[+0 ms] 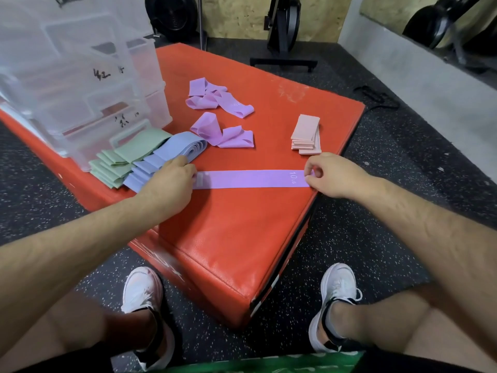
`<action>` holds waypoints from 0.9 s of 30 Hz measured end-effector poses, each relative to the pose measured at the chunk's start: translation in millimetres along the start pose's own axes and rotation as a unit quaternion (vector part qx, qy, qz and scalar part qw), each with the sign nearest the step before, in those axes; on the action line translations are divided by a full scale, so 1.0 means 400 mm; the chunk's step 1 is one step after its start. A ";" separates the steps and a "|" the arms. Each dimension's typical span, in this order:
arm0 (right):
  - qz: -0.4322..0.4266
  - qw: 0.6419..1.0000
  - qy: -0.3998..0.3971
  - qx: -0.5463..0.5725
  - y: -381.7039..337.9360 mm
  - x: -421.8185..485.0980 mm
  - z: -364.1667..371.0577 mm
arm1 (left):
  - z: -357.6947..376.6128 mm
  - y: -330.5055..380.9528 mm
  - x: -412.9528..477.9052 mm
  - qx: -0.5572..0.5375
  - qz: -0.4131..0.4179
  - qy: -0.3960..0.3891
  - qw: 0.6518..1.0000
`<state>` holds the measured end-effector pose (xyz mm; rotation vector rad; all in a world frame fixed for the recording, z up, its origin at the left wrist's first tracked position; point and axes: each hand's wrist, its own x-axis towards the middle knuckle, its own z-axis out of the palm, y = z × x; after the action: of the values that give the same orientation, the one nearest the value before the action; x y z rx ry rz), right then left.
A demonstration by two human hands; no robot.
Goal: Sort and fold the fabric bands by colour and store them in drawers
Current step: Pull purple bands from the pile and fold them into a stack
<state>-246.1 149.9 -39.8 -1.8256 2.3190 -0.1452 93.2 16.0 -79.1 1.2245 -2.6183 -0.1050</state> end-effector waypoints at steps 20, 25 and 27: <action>-0.079 0.994 -0.034 -0.061 -0.304 0.252 0.001 | -0.099 0.117 0.262 0.100 0.017 -0.113 0.988; -0.090 0.995 -0.006 -0.033 -0.266 0.265 -0.022 | -0.088 0.109 0.307 0.094 0.018 -0.131 0.987; -0.130 0.990 0.028 0.035 -0.252 0.262 -0.048 | -0.084 0.103 0.324 0.066 0.008 -0.139 0.988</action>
<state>-177.7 23.3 -10.8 -2.1056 2.0710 -0.3149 -9.0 -55.0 -14.6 1.3151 -2.9170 -0.1083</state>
